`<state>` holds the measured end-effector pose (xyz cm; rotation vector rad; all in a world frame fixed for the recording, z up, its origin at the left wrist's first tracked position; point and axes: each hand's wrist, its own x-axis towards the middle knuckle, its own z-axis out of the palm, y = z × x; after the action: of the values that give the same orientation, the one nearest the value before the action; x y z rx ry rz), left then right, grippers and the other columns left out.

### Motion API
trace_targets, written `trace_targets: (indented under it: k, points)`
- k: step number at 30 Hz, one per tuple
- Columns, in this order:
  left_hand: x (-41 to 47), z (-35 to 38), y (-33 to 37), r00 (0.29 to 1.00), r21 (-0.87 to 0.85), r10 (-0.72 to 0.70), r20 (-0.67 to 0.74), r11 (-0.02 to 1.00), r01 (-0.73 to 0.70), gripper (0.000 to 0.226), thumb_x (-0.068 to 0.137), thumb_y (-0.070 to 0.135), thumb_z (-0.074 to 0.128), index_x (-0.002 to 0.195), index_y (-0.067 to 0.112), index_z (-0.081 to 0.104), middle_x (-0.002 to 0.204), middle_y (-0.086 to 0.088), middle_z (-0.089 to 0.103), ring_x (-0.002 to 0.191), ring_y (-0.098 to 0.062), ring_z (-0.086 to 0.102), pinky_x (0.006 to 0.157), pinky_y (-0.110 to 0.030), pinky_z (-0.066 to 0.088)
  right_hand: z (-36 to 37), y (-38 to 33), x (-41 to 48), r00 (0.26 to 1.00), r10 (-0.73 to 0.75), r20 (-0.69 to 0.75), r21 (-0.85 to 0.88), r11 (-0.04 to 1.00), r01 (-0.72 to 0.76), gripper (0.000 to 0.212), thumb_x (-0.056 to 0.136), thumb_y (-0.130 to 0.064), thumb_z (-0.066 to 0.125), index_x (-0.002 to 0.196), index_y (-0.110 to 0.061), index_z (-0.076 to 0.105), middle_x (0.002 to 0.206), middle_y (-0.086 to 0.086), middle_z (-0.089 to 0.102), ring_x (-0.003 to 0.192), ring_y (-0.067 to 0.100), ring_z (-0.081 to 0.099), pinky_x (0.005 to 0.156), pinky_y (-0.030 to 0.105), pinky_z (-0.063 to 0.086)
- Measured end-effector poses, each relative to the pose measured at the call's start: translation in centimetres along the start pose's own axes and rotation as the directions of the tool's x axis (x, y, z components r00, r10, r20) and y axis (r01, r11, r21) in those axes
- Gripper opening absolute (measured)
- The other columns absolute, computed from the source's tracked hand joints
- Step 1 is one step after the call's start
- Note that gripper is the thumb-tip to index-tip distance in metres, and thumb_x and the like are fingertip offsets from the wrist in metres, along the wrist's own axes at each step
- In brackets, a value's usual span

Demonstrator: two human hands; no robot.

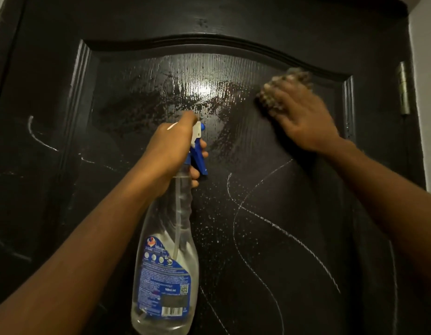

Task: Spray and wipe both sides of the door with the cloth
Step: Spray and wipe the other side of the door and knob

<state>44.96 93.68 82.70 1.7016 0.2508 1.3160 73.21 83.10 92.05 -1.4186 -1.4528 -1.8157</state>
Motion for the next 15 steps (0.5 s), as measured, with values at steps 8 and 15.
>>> trace_targets:
  k: [8, 15]
  points:
    - [-0.6, 4.1, -0.2, 1.000, -0.048, 0.025, 0.018, 0.999, -0.024, 0.053, 0.098, 0.050, 0.042, 0.093, 0.004, 0.069, 0.081, -0.014, 0.072, 0.036, -0.017, 0.049, 0.040, -0.024, 0.045, 0.5, -4.3, -7.6, 0.938, 0.341, -0.058, 0.043, 0.940, -0.339, 0.056, 0.105, -0.042, 0.037, 0.159, -0.032, 0.027, 0.167, -0.006, 0.022, 0.155, 0.016, 0.013, 0.117, 0.057, 0.025]
    - [-1.5, 9.0, -0.3, 1.000, -0.050, 0.006, 0.008, 0.999, -0.006, 0.045, 0.095, 0.049, 0.045, 0.088, 0.010, 0.067, 0.080, -0.012, 0.070, 0.038, -0.020, 0.047, 0.042, -0.027, 0.044, -0.3, 0.8, -9.5, 1.000, -0.010, 0.004, 0.018, 1.000, 0.010, 0.056, 0.103, -0.042, 0.039, 0.158, -0.030, 0.033, 0.165, -0.004, 0.031, 0.154, 0.019, 0.020, 0.116, 0.052, 0.032]
